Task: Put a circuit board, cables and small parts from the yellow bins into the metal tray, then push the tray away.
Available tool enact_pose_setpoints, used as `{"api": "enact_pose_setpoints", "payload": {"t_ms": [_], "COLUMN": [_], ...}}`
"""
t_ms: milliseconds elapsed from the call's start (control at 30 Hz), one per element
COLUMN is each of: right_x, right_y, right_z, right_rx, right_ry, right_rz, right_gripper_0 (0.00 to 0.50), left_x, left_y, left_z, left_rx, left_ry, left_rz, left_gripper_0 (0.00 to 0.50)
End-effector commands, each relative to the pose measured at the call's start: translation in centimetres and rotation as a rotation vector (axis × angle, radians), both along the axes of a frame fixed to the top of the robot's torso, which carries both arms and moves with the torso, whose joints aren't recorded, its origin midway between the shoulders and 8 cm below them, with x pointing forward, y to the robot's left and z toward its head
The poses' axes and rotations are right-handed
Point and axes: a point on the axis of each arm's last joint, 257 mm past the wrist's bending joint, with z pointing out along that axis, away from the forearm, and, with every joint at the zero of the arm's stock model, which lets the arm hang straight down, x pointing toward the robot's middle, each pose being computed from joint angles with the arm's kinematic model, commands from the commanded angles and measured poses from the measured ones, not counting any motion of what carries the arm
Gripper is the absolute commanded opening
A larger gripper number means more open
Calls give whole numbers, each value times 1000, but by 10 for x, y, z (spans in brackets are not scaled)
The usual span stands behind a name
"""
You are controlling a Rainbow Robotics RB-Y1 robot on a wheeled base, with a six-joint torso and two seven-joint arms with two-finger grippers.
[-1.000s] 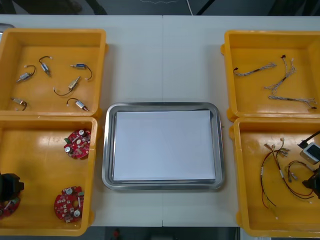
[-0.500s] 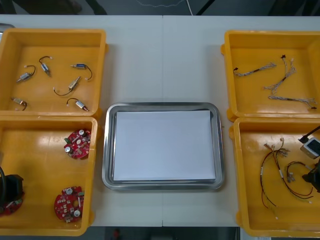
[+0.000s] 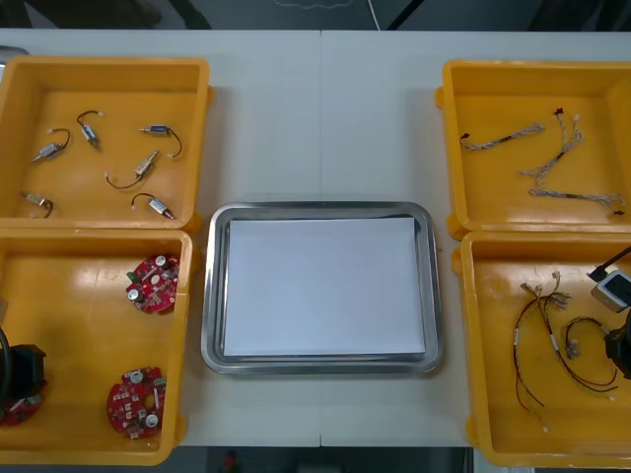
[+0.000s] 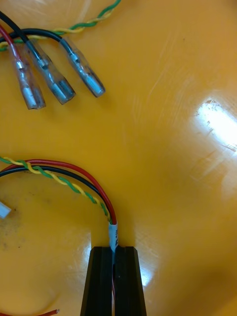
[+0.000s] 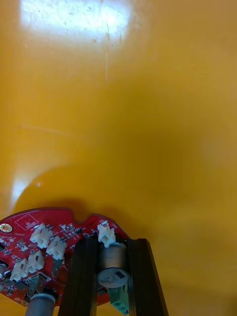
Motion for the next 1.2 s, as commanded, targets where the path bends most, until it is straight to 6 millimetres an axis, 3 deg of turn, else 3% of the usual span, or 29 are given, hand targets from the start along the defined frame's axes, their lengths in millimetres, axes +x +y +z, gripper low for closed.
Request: {"api": "enact_pose_setpoints", "payload": {"t_ms": [33, 567, 700, 867, 1200], "right_x": [1, -4, -15, -24, -33], "right_y": [-3, 16, 20, 27, 32], "right_z": [17, 134, 158, 188, 214], "right_rx": [-6, 41, 44, -2, -38], "right_ry": [15, 4, 17, 13, 67], "right_rz": [-10, 19, 33, 63, 82], "right_gripper_0": [0, 0, 0, 0, 0], "left_x": [7, 36, 40, 48, 61], "left_y": [2, -53, -81, -134, -213], "left_z": [44, 118, 133, 145, 152], "left_rx": [75, 99, 126, 130, 114], "left_ry": [-9, 30, 42, 16, -14], "left_rz": [-81, -219, -265, -329, -452], "left_gripper_0": [0, 0, 1, 0, 0]}}
